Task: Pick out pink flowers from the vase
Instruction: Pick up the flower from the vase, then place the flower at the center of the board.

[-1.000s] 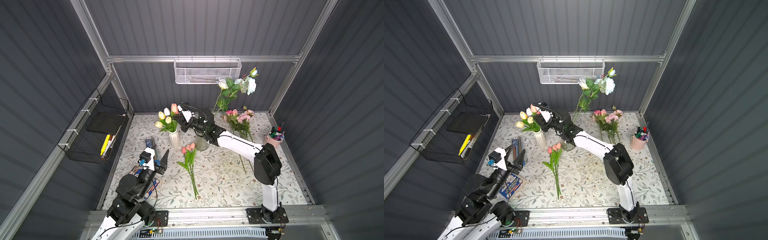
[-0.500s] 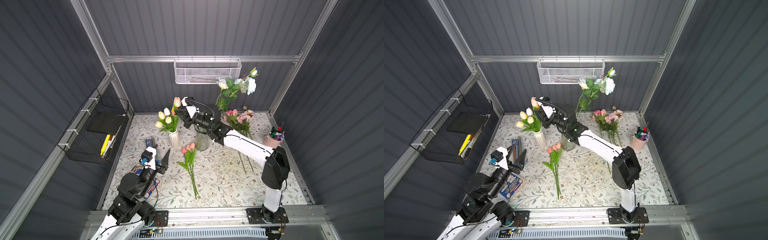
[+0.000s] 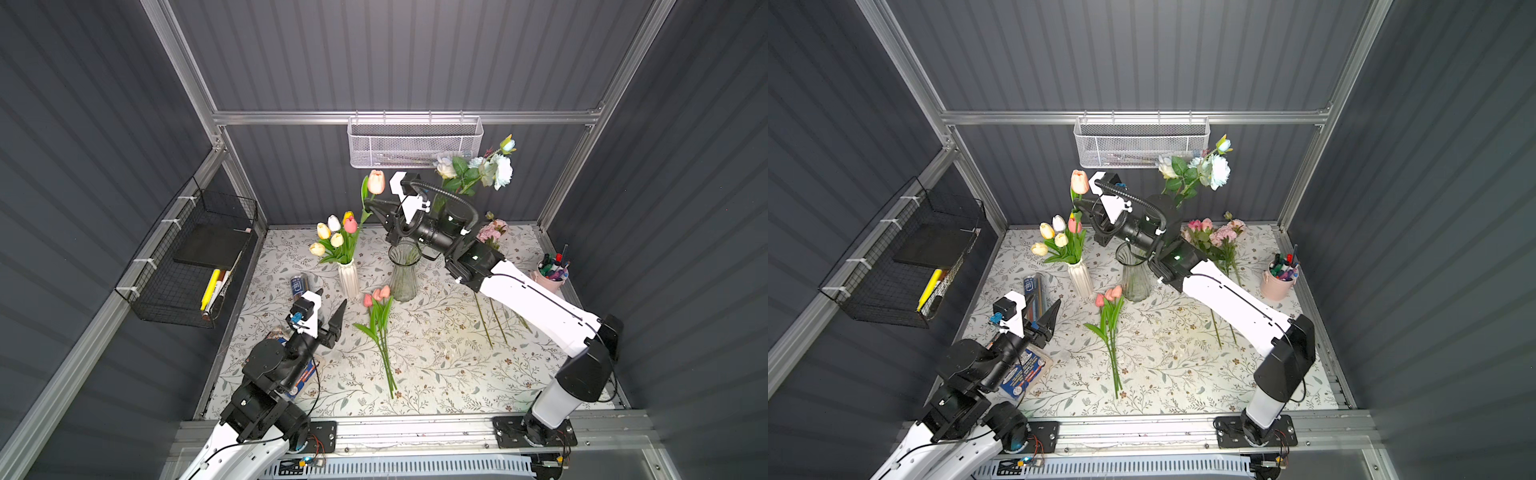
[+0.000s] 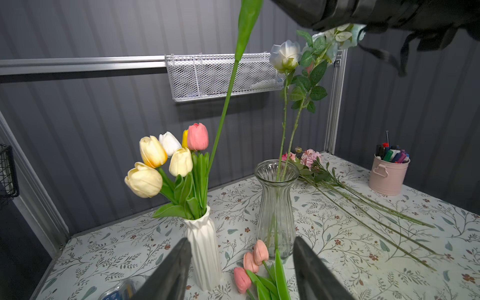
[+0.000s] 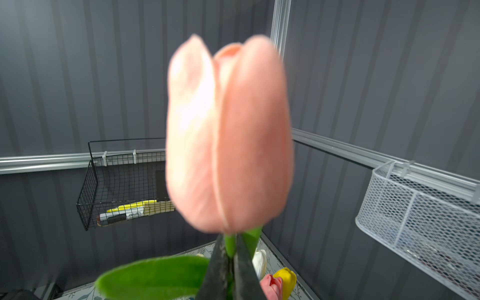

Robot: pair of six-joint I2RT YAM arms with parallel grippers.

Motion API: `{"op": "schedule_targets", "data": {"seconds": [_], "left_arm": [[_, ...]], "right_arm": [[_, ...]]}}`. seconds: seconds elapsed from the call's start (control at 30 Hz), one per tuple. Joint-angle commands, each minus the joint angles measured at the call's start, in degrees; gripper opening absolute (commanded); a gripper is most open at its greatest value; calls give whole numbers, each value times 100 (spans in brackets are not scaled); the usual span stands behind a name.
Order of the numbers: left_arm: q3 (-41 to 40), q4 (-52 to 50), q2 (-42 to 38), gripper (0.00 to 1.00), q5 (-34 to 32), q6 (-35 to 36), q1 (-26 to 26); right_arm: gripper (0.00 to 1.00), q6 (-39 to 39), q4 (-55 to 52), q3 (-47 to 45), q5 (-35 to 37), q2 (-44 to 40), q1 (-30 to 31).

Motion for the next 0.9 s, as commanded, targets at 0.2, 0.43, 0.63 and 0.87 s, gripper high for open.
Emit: {"op": "schedule_targets", "data": {"seconds": [0.2,0.43,0.63,0.87], "left_arm": [[178,72,468,66,1303,140,-23],[846,-488,1166,68,2082,527,-27],[1413,-907,1924,68,2903,853,-24],[1394,-577,2277,64,3460,638,-26]], "right_arm": [[4,88,-352,-909,-512,-1209,18],[5,170,-935,-1550,-872,-2006,13],[4,448,-1051,-2011,-1534,-2430,12],[2,536,-1175,-2283,-1626,-2943,12]]}}
